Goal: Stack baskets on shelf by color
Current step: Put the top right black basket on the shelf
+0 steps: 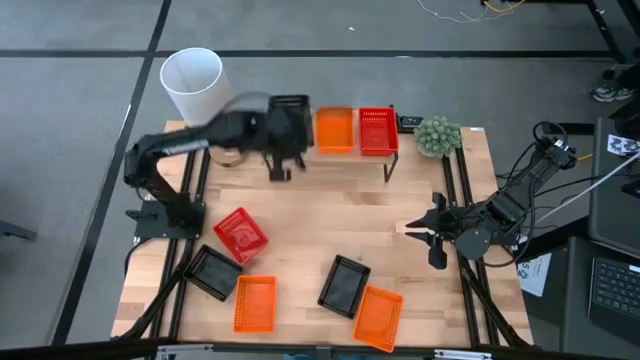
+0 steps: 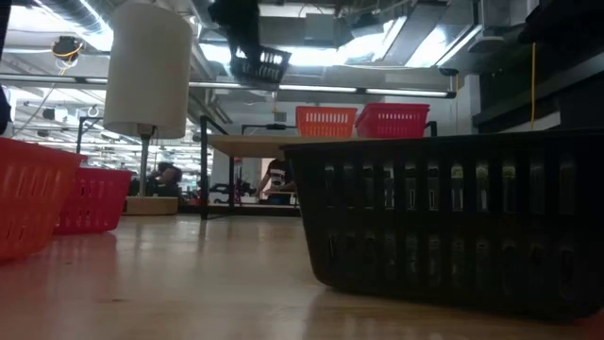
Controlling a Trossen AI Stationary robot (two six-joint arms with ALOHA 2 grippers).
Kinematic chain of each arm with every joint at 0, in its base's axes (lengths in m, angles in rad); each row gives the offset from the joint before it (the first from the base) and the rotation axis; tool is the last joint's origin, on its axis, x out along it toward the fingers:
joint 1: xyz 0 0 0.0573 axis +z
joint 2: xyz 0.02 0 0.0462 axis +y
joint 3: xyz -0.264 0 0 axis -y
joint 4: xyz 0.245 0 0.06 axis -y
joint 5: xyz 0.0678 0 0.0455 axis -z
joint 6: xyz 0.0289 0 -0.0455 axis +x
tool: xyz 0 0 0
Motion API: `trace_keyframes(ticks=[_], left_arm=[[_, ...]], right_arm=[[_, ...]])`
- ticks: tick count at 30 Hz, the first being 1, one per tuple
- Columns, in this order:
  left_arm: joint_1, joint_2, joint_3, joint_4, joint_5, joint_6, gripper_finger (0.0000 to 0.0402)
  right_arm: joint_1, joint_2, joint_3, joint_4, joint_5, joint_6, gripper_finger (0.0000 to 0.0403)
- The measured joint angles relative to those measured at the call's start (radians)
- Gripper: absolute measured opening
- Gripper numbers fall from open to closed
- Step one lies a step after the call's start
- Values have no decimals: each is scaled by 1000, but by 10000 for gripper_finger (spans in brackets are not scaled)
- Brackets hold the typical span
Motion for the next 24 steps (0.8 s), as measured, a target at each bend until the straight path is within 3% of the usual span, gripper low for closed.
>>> trace_keyframes(ticks=[3, 9, 17, 24], left_arm=[[148, 5, -29, 60, 204, 43, 0], [277, 2, -86, 136, 361, 125, 0], [294, 4, -253, 238, 421, 129, 0], [252, 4, -296, 291, 397, 66, 0]], right_arm=[[0, 0, 0, -1, 0, -16, 91], [0, 0, 0, -1, 0, -22, 91], [0, 0, 0, 5, 0, -22, 91], [0, 0, 0, 5, 0, -22, 91]])
